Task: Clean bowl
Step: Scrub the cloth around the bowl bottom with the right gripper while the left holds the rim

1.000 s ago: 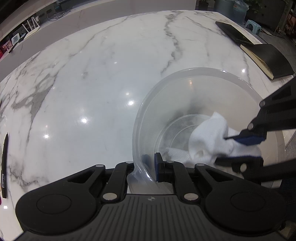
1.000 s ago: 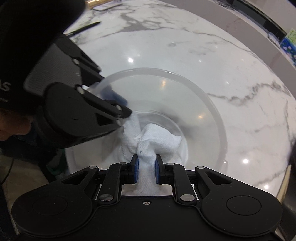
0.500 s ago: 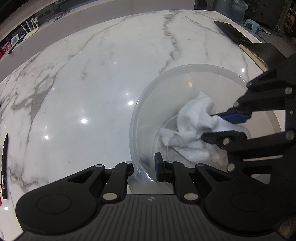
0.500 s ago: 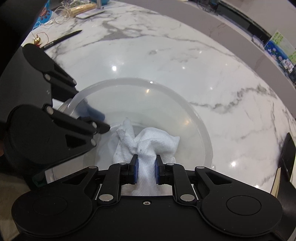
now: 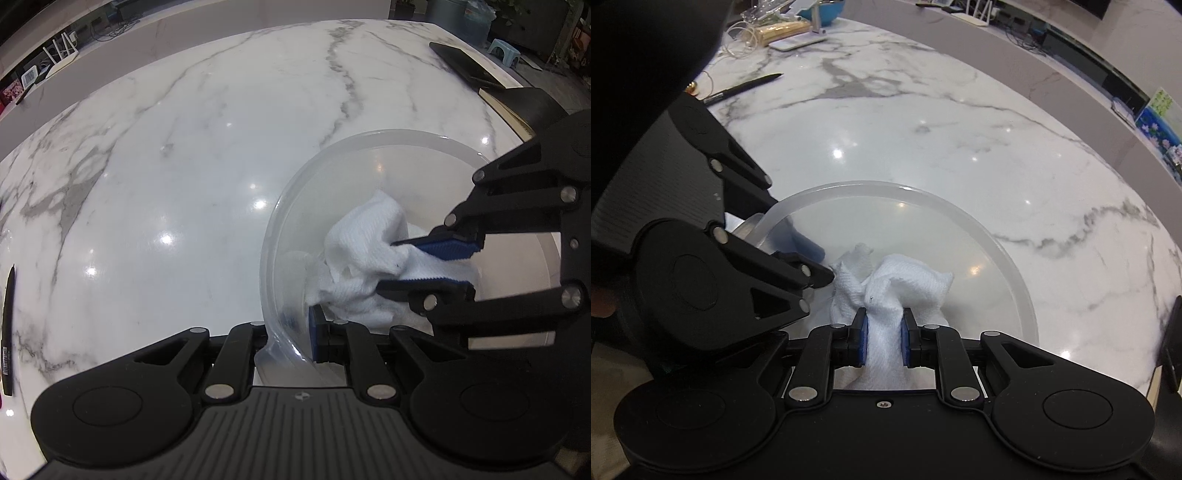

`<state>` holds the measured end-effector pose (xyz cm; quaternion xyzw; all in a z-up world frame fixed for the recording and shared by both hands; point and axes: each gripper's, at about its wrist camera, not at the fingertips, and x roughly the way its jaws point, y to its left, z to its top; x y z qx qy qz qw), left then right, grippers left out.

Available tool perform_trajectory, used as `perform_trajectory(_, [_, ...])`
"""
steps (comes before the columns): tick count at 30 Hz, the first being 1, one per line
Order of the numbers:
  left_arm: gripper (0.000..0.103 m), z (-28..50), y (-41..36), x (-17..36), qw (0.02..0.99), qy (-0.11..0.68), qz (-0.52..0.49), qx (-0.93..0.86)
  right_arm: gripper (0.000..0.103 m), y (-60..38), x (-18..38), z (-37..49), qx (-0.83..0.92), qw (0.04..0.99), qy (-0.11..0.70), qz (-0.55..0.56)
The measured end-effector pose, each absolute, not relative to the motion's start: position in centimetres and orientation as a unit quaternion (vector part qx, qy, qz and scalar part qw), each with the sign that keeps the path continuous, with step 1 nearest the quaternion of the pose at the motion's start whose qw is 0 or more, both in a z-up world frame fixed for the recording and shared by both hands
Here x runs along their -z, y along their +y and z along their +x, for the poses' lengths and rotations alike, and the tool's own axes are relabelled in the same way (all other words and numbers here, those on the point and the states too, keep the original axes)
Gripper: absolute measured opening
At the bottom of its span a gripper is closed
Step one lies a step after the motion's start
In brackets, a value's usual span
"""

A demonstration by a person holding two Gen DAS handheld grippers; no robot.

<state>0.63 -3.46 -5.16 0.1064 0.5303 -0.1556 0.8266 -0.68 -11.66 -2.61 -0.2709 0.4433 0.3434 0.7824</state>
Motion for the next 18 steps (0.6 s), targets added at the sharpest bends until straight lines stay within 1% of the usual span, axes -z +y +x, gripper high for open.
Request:
perform_trajectory(9, [0.010, 0.4, -3.3, 5.2, 0.826, 0.530, 0.107, 0.158, 0.015, -10.9, 2.3, -1.7, -0.365, 0.761, 0.454, -0.286])
perform_trajectory(18, [0.010, 0.4, -3.3, 5.3, 0.826, 0.530, 0.108, 0.157, 0.015, -12.0, 1.3, -1.5, -0.345, 0.769, 0.456, -0.285])
